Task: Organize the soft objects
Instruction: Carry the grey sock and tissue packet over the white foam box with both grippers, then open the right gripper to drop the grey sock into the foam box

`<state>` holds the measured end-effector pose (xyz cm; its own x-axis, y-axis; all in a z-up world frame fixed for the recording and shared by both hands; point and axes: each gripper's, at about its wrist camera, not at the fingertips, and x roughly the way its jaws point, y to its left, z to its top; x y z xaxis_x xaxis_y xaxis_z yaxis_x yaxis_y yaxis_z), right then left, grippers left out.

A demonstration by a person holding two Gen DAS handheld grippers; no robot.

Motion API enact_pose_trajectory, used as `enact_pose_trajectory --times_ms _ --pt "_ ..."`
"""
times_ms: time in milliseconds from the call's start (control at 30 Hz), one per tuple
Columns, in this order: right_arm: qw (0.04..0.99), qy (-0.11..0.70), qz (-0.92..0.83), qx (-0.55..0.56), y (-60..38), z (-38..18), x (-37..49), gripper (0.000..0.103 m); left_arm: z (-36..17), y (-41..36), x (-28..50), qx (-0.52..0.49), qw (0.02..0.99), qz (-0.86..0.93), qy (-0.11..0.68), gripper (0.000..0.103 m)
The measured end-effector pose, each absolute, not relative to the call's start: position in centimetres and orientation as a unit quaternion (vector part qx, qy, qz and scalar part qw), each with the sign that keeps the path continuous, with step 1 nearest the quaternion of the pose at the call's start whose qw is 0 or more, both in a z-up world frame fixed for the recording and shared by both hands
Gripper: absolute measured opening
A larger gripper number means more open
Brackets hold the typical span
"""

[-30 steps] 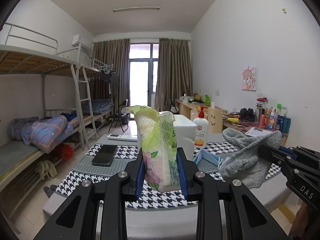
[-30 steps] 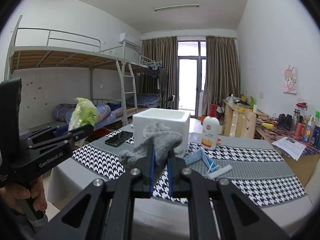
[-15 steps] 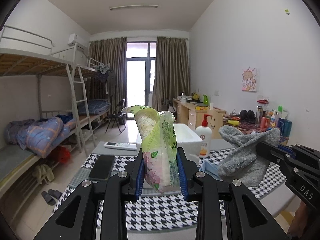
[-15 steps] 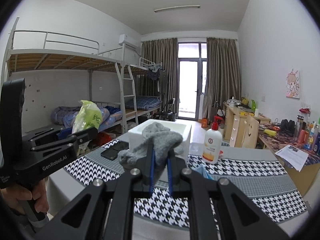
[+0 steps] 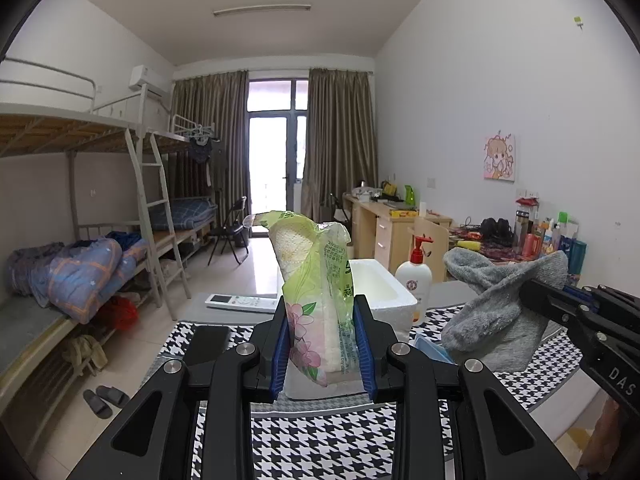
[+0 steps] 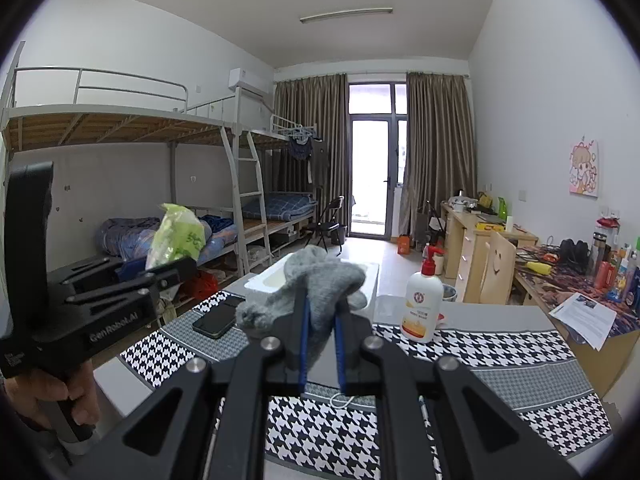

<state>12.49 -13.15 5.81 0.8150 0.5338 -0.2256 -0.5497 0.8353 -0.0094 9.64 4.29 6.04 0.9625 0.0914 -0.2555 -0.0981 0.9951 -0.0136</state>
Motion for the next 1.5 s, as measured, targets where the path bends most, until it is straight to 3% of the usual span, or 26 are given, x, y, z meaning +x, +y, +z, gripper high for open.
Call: enact_pose_trajectory --times_ms 1500 --pt "0.954 0.14 0.26 -0.054 -8.5 6.4 24.5 0.014 6.9 6.9 20.6 -0.01 0.99 0.057 0.131 0.031"
